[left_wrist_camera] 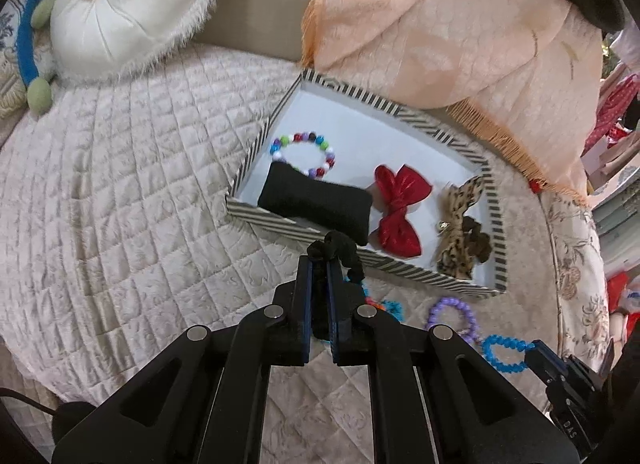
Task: Organize jewelry
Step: 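Grasp the blue bead bracelet with the right tool while the left tool grasps the black hair tie, then carry the blue bracelet over the tray with the right tool while the left tool carries the black hair tie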
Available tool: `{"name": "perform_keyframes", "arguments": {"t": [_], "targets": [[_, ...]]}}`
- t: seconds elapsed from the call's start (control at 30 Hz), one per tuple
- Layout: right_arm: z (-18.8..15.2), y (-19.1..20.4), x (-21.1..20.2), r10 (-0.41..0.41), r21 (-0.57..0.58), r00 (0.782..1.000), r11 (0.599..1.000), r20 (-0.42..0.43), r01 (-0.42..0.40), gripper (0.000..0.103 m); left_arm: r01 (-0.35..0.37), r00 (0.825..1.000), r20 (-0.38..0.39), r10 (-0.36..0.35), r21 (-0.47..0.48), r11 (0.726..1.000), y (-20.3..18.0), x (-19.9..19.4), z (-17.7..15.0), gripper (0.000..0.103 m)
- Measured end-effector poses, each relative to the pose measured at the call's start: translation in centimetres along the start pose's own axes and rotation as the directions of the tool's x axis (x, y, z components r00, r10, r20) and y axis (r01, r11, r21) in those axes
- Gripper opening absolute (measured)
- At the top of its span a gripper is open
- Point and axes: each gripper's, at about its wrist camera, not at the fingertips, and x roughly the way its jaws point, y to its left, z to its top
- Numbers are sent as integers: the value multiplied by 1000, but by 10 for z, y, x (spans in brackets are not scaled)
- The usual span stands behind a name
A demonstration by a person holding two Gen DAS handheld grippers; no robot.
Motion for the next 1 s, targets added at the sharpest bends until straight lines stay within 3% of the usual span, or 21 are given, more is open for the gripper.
{"name": "perform_keyframes", "arguments": {"t": [0.47, 1.0], "targets": [[9, 11, -16, 6, -28, 1000, 1000, 28, -5, 9, -23, 998, 53, 21, 48, 999, -14, -25, -4, 6], [36, 16, 7, 11, -61, 1000, 998, 2, -11, 9, -79, 996, 60, 73, 100, 992, -27, -6, 10, 6]]}}
